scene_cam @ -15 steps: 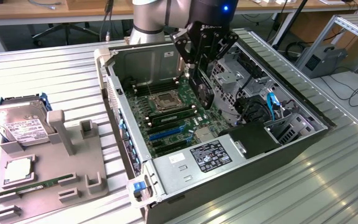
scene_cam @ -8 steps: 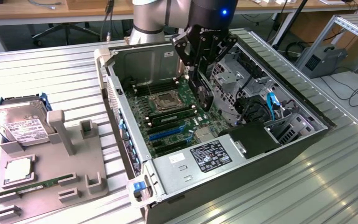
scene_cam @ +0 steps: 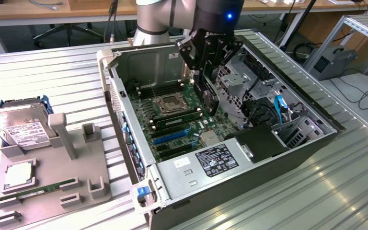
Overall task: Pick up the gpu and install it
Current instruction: 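Pick up the gpu and move the gpu toward the slot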
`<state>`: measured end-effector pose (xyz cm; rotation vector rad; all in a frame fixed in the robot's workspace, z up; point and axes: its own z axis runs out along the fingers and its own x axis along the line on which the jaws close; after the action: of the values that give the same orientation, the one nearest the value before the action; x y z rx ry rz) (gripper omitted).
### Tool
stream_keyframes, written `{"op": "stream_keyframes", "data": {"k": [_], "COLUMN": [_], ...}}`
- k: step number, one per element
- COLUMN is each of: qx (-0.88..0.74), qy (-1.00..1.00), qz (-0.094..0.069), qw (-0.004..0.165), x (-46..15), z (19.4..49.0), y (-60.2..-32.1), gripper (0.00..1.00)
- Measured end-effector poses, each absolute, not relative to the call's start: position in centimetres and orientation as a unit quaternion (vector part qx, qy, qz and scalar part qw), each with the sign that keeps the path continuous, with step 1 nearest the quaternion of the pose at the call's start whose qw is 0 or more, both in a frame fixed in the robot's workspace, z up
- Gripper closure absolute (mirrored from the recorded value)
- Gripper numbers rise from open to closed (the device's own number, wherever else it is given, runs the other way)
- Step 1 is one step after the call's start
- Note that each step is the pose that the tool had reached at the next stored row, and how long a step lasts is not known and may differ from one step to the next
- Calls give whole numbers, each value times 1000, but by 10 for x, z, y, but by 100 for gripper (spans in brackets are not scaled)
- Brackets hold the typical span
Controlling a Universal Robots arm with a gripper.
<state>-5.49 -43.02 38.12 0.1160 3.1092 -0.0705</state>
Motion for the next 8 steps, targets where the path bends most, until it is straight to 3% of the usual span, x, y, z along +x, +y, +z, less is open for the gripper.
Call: {"op": "stream_keyframes", "data": {"k": [8], "qx": [37], "qy": [999], "qz": [-27], "qw": [15], "x": [-52], "z": [375], "y": [-426], "gripper": [74]}}
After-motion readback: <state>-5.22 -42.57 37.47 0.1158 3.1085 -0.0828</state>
